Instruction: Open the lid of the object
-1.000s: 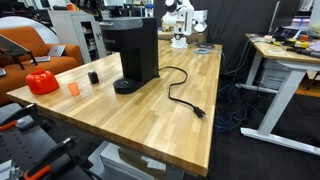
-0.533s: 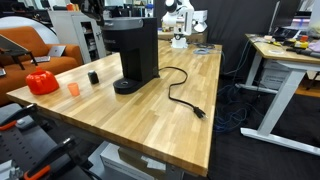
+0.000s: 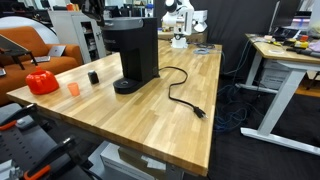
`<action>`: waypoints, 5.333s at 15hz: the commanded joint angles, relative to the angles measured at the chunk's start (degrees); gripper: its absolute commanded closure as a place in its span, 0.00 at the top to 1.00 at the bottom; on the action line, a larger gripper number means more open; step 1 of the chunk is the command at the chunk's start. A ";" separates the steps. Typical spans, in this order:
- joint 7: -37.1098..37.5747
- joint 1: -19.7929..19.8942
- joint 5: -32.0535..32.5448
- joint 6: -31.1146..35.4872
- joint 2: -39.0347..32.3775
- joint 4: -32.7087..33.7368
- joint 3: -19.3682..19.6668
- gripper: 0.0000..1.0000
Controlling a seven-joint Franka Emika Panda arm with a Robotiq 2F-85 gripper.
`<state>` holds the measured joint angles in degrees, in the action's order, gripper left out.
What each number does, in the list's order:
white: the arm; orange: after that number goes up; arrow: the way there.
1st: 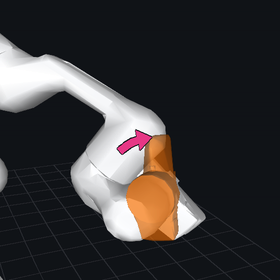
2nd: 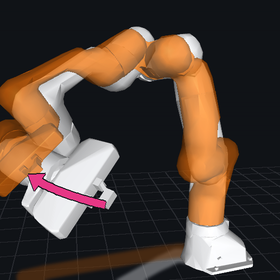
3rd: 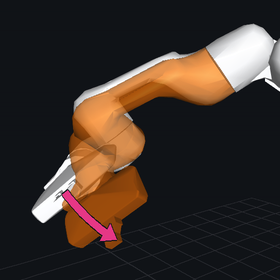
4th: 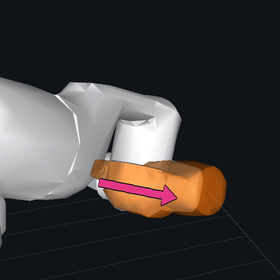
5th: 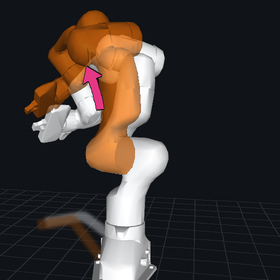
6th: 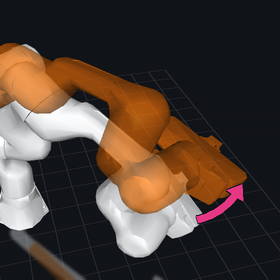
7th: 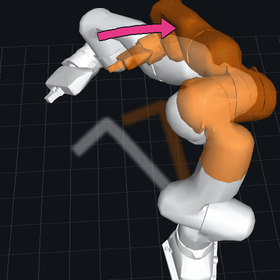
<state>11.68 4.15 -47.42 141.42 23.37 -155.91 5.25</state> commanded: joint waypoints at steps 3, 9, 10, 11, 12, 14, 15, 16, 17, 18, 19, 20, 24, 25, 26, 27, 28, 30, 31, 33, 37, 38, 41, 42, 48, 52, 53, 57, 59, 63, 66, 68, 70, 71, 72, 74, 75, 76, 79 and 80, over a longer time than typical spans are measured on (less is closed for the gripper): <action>-1.41 0.57 -0.05 -0.55 -1.05 0.87 0.64 0.00; -1.65 1.07 0.05 -0.85 0.14 0.43 1.23 0.00; -1.66 1.11 0.07 -0.87 0.20 0.37 1.30 0.00; -1.74 1.04 0.02 -0.93 0.22 0.27 1.31 0.00; -1.74 0.90 -0.15 -0.92 0.16 0.28 1.27 0.00; -1.77 0.67 -0.34 -0.97 0.21 0.20 1.14 0.00; -1.78 0.64 -0.26 -1.09 0.23 0.12 1.09 0.00; -1.76 0.63 -0.21 -1.18 0.25 0.07 1.07 0.00; -1.77 0.64 -0.11 -1.26 0.36 -0.03 1.03 0.00; -1.75 0.63 -0.07 -1.34 0.43 -0.06 1.02 0.00; -1.66 0.65 -0.06 -1.42 0.55 -0.09 1.04 0.00; -1.67 0.66 -0.05 -1.45 0.53 -0.04 1.07 0.00; -1.48 0.41 -0.03 -2.05 -0.20 0.17 0.89 0.00; -1.37 0.51 0.27 -2.42 -0.02 -0.06 0.81 0.00; -1.22 0.65 0.50 -2.65 0.04 -0.19 0.78 0.00; -0.89 0.99 0.61 -3.33 0.34 -0.31 1.05 0.00; -0.82 1.17 0.69 -3.71 0.45 -0.42 1.15 0.00; -0.82 1.49 0.78 -4.07 0.43 -0.64 1.23 0.00; -0.90 1.50 0.64 -3.93 0.27 -0.70 1.19 0.00; -1.20 1.15 0.18 -3.64 -0.40 -0.37 1.11 0.00; -1.55 0.05 -0.64 -3.38 -1.84 0.78 0.60 0.00; -1.64 -0.22 -0.70 -3.35 -2.18 1.03 0.54 0.00; -1.77 -0.73 -0.89 -3.38 -3.82 2.16 0.57 0.00; -1.86 -0.80 -0.93 -3.36 -4.38 2.52 0.64 0.00; -2.42 -0.23 -0.67 -3.40 -8.90 5.92 1.39 0.00; -3.29 0.17 0.01 -4.97 -9.23 6.90 1.82 0.00; -3.51 0.29 0.16 -5.36 -9.26 7.16 1.94 0.00; -3.73 0.75 0.18 -6.49 -8.70 7.20 2.27 0.00; -3.66 0.95 0.30 -6.81 -8.28 6.85 2.26 0.00; -3.78 0.95 0.72 -7.23 -7.66 6.69 2.11 0.00; -3.86 0.94 1.44 -7.51 -7.27 6.76 2.08 0.00; -4.00 0.98 1.87 -7.68 -6.89 6.92 2.10 0.00; -4.34 1.00 2.45 -7.83 -6.58 7.25 2.12 0.00; -4.42 1.00 2.78 -7.98 -6.48 7.50 2.15 0.00; -4.53 0.99 2.97 -8.13 -6.40 7.72 2.18 0.00; -4.69 1.03 3.57 -8.26 -6.20 8.17 2.21 0.00; -4.73 1.06 3.77 -8.36 -6.10 8.39 2.25 0.00; -4.76 1.11 3.90 -8.42 -5.97 8.70 2.29 0.00; -4.85 1.17 3.77 -8.89 -5.37 9.84 2.59 0.00; -4.94 1.09 3.55 -9.00 -5.28 10.50 2.70 0.00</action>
<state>7.89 4.85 -43.53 134.16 18.07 -148.01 7.54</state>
